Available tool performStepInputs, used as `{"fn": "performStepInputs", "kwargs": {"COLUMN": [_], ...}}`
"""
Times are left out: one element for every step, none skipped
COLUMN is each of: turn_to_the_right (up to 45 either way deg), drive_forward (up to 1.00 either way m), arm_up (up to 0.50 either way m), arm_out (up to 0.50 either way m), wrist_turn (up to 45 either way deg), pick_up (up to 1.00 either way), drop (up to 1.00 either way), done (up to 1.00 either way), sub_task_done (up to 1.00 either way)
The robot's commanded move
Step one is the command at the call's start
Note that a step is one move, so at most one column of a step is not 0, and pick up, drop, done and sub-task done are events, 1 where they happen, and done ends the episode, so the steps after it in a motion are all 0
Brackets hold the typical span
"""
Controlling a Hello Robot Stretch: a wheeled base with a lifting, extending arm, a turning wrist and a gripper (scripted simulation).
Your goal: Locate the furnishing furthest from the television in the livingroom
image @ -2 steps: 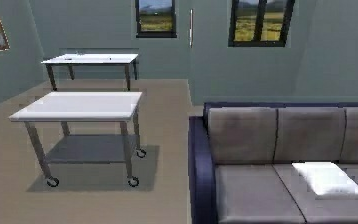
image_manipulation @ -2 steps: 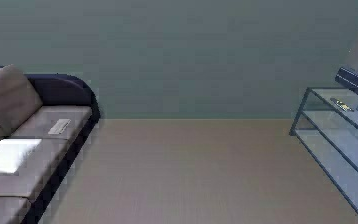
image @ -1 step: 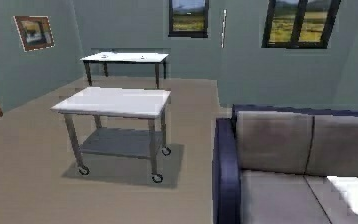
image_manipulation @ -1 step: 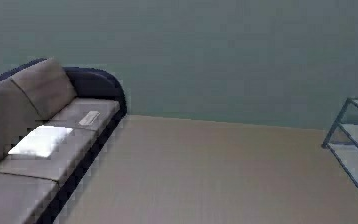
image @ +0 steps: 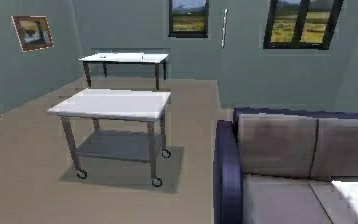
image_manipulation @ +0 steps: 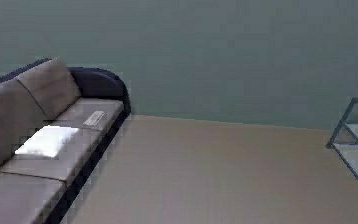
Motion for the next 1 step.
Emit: {"fn": "performStepInputs", "kwargs": {"turn_to_the_right": [-45.0], "drive_forward": [0.0], "arm_up": [0.0], "arm_out": [0.0], "wrist_turn": [0.0], "pick_up": [0.0], "drop": [0.0], "done": [0.0], "sub_task_done": [0.0]}}
